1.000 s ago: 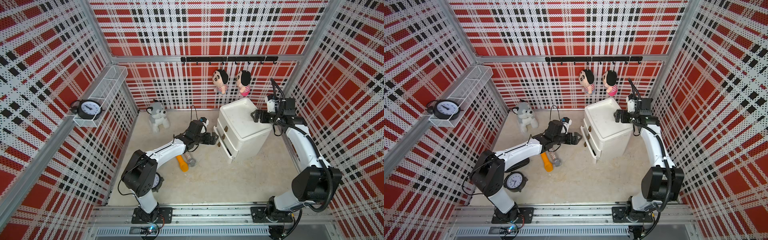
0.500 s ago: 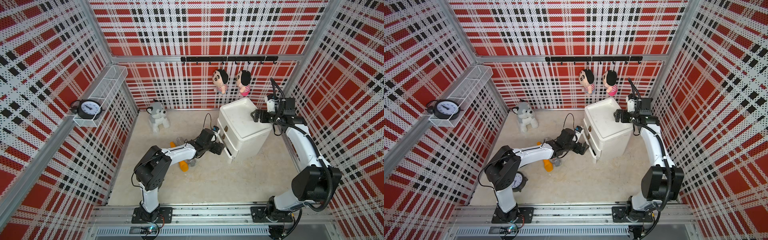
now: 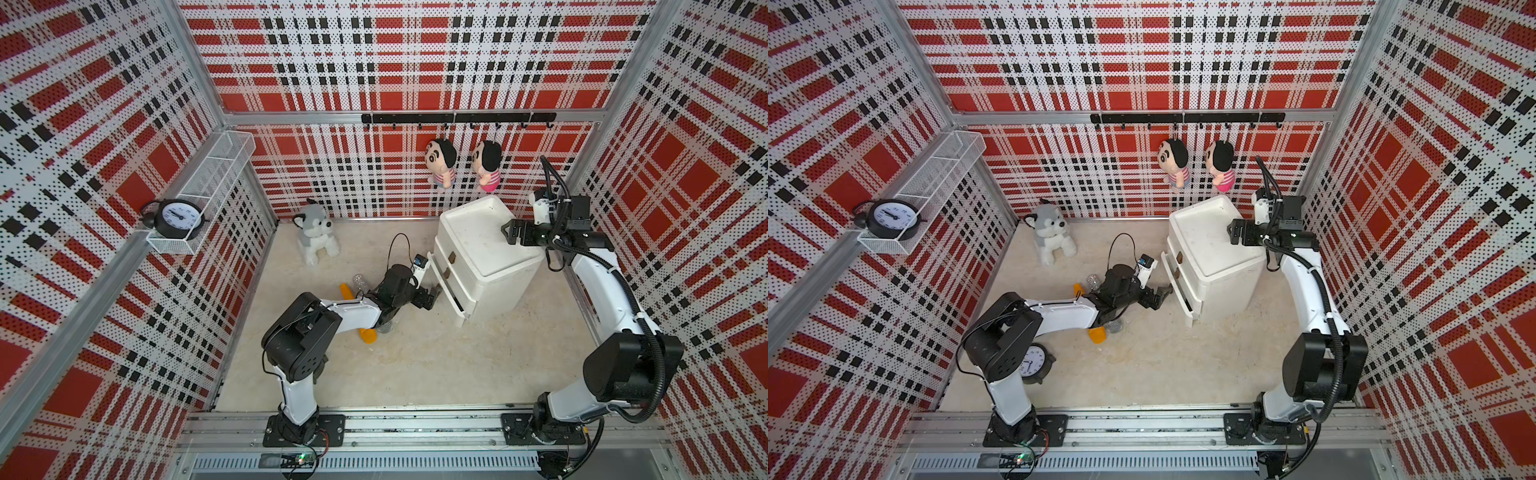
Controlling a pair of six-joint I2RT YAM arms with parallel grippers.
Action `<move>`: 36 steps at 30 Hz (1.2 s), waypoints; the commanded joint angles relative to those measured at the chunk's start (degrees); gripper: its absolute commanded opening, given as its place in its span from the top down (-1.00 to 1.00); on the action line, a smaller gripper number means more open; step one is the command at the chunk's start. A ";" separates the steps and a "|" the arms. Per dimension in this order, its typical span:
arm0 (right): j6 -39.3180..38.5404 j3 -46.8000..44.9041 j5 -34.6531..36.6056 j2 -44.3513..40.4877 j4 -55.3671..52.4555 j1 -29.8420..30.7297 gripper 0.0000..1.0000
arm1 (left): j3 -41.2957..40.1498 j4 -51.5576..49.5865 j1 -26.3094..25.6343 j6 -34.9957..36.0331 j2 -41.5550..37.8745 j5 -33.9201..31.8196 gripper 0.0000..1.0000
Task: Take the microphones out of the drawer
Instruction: Open the drawer in the storage box.
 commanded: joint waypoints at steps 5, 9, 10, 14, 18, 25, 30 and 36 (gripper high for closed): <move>-0.30 -1.64 -1.65 2.27 -4.92 0.77 -1.00 | 3.23 7.13 2.12 0.13 1.62 6.95 -0.86; -0.44 -1.64 -1.76 2.21 -4.92 0.79 -1.00 | 5.49 6.28 2.07 0.87 4.17 9.02 -0.81; -0.46 -1.65 -1.74 2.21 -4.92 0.75 -1.00 | 6.01 5.87 2.03 1.27 4.72 9.18 -0.81; -0.47 -1.63 -1.84 2.29 -4.92 0.86 -1.00 | 7.92 3.37 1.71 3.69 6.21 7.77 -0.76; -0.57 -1.64 -1.93 2.45 -4.92 0.82 -1.00 | 9.24 1.20 1.35 5.98 7.49 5.53 -0.71; -0.61 -1.51 -2.10 2.61 -4.99 0.88 -1.00 | 12.32 -0.83 0.34 8.33 10.14 4.52 -0.52; -0.78 -1.51 -2.19 2.52 -5.10 0.91 -1.00 | 14.85 -1.35 -0.31 9.23 11.97 3.68 -0.43; -0.91 -1.45 -2.52 3.00 -5.22 1.09 -1.00 | 15.75 -0.90 -0.50 10.57 13.11 5.24 -0.21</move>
